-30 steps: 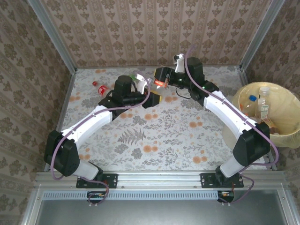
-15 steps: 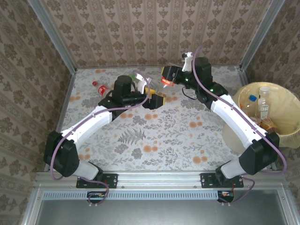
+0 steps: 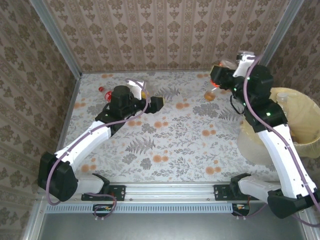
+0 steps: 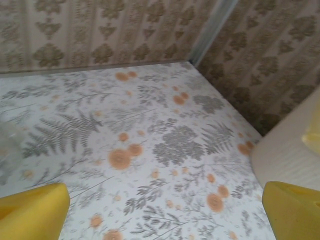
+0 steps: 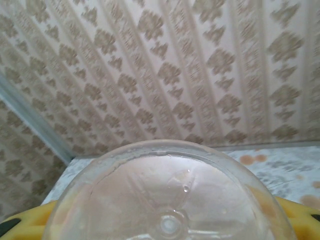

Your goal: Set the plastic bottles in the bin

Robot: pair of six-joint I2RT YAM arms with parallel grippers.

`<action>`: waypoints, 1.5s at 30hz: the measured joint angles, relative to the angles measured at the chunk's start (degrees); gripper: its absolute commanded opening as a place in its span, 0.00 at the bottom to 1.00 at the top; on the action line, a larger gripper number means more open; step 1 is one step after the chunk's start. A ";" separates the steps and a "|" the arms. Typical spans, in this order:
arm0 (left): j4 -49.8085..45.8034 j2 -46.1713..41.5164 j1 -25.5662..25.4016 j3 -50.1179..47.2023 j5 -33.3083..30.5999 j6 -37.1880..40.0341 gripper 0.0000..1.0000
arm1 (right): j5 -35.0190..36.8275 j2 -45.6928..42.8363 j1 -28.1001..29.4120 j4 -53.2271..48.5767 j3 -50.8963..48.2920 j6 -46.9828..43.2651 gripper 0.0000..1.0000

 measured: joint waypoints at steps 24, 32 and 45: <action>0.07 -0.11 3.23 -1.60 -6.80 -5.64 1.00 | 20.31 -1.97 -23.56 -23.98 9.29 -12.66 0.39; 0.04 1.20 3.23 -1.57 -7.34 -5.75 1.00 | 32.37 1.31 -26.18 -29.83 9.79 -18.56 0.40; -1.49 3.45 3.23 1.25 -7.32 -6.36 1.00 | 36.13 3.89 -38.97 -30.47 -1.25 -28.59 0.74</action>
